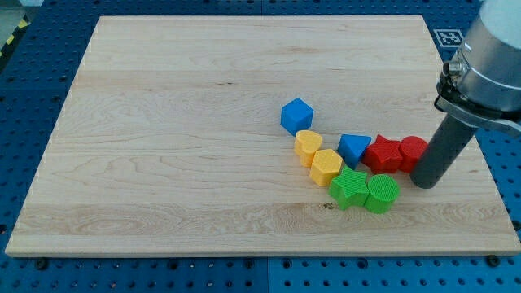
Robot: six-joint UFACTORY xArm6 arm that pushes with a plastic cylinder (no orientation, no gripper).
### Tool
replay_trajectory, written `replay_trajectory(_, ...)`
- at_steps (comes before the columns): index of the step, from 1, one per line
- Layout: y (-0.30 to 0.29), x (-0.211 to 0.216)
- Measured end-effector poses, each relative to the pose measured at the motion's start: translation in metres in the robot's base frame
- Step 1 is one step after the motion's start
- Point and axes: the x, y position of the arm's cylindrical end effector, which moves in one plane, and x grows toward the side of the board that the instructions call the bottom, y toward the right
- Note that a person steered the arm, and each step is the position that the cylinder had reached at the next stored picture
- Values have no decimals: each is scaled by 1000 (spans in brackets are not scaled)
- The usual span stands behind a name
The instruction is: Push the red star up a bit from the group of blocks
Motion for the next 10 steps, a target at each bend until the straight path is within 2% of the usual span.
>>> replay_trajectory(2,-21,4)
replay_trajectory(4,-40,-39)
replay_trajectory(6,-40,-40)
replay_trajectory(8,-40,-83)
replay_trajectory(10,-89,-68)
